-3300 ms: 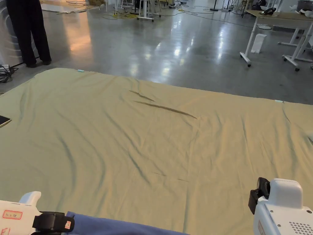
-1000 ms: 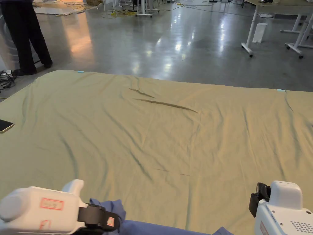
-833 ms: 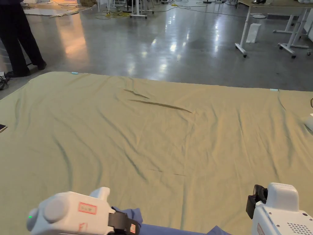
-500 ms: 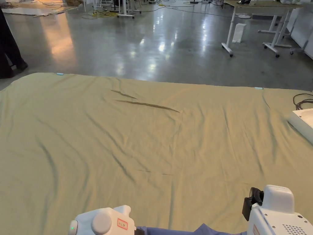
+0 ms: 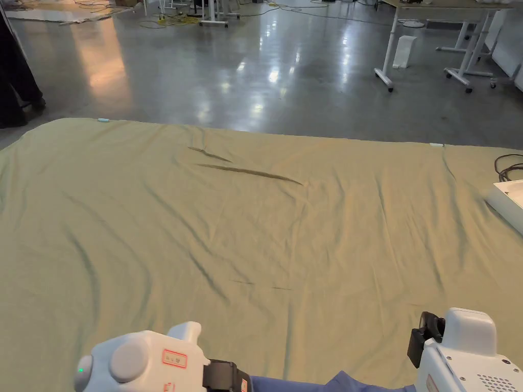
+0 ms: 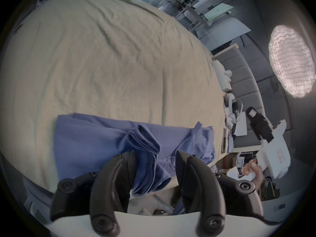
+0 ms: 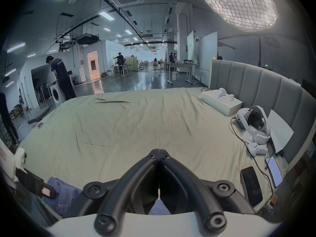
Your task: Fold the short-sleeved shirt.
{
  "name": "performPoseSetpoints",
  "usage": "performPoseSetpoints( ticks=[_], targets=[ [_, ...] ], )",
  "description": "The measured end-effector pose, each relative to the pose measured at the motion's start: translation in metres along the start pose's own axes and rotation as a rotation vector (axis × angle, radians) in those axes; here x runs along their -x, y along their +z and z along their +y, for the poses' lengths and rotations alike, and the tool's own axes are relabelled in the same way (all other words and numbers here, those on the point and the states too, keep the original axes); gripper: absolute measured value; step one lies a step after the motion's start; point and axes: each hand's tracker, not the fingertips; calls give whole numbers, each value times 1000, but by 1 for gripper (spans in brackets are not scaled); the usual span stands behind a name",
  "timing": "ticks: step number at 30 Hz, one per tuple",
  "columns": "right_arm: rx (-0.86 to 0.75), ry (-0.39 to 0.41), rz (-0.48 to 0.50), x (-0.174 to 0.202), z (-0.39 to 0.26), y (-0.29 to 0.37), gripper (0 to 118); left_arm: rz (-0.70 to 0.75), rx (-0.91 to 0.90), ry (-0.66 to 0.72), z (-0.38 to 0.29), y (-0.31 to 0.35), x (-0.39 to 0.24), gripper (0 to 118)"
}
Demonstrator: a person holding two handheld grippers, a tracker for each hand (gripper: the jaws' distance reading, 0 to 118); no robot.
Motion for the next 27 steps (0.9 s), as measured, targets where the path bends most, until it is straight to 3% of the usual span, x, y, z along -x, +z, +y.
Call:
performPoseSetpoints(
  ticks=[3,6,10,15,24,27],
  targets=[
    [1,-1,4,1,0,0,0,19,-83,-22,3,20,10,46],
    [4,-5,9,1,-1,0,0,51,-109,-19,5,24,25,25],
    [10,-4,10,1,-3,0,0,102,-64,-22,0,6,37,12],
    [17,-9,9,0,-5,0,0,90,74,-105,-13,-40,31,11],
    [28,-15,8,-2,-7,0,0,65,70,-178,-17,-54,-2,11],
    [33,-17,11,-2,-7,-1,0,-15,102,-157,-18,-65,-8,11]
  ],
)
